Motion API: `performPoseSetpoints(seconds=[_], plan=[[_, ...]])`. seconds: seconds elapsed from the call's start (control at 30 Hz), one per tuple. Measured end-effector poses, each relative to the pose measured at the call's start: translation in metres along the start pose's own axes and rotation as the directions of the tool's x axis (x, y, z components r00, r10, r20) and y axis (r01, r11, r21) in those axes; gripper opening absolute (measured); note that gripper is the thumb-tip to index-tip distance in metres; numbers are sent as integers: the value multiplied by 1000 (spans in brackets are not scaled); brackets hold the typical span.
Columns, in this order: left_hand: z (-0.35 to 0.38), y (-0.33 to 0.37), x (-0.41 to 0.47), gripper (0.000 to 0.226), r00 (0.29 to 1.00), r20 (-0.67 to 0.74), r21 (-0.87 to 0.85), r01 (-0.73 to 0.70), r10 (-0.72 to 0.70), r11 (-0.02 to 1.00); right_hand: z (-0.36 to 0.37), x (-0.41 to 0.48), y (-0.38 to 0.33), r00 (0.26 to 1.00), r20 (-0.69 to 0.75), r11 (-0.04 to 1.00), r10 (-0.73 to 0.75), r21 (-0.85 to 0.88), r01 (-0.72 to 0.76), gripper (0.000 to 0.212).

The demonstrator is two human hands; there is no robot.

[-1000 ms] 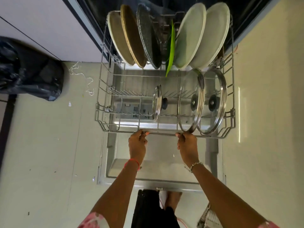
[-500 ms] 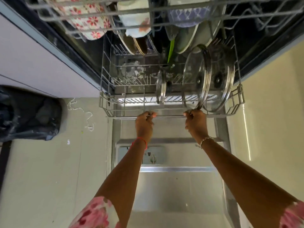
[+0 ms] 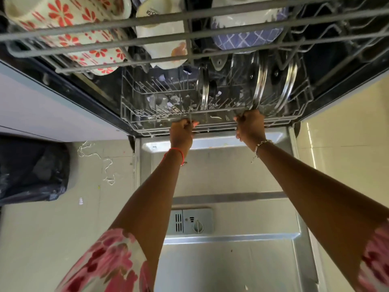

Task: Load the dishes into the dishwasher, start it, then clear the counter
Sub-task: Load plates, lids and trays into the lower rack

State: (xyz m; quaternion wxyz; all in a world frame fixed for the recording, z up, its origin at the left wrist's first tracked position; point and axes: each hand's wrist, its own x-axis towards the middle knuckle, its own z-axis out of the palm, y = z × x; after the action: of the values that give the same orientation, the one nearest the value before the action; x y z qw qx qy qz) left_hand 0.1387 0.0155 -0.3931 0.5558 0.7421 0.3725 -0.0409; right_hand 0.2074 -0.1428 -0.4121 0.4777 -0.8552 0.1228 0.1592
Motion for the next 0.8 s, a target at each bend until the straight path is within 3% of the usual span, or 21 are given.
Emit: performPoseSetpoints(seconds=[0.2, 0.37, 0.43, 0.53, 0.6, 0.67, 0.8], plan=[[1, 12, 21, 19, 1000, 5, 25, 2, -2, 1000, 5, 26, -8, 998, -9, 997, 55, 58, -54, 8], [2, 12, 21, 19, 1000, 8, 27, 11, -12, 1000, 5, 25, -8, 999, -7, 999, 39, -8, -39, 13], [0, 13, 20, 19, 1000, 29, 18, 10, -11, 1000, 5, 27, -10, 999, -5, 999, 37, -25, -38, 26], [-4, 6, 1, 33, 994, 109, -20, -13, 15, 1000, -4, 21, -14, 995, 99, 985, 17, -174, 0, 9], [-7, -11, -23, 59, 991, 124, -54, -48, 54, 997, -12, 6, -7, 978, 206, 951, -27, -295, 89, 43], [-11, -32, -46, 70, 992, 93, -49, -81, 85, 996, -24, -20, 3, 968, 234, 961, -92, -233, 148, 65], [-20, -71, -82, 56, 995, 38, -6, -89, 89, 996, -42, -75, 29, 940, 324, 926, -107, -311, 213, 67]])
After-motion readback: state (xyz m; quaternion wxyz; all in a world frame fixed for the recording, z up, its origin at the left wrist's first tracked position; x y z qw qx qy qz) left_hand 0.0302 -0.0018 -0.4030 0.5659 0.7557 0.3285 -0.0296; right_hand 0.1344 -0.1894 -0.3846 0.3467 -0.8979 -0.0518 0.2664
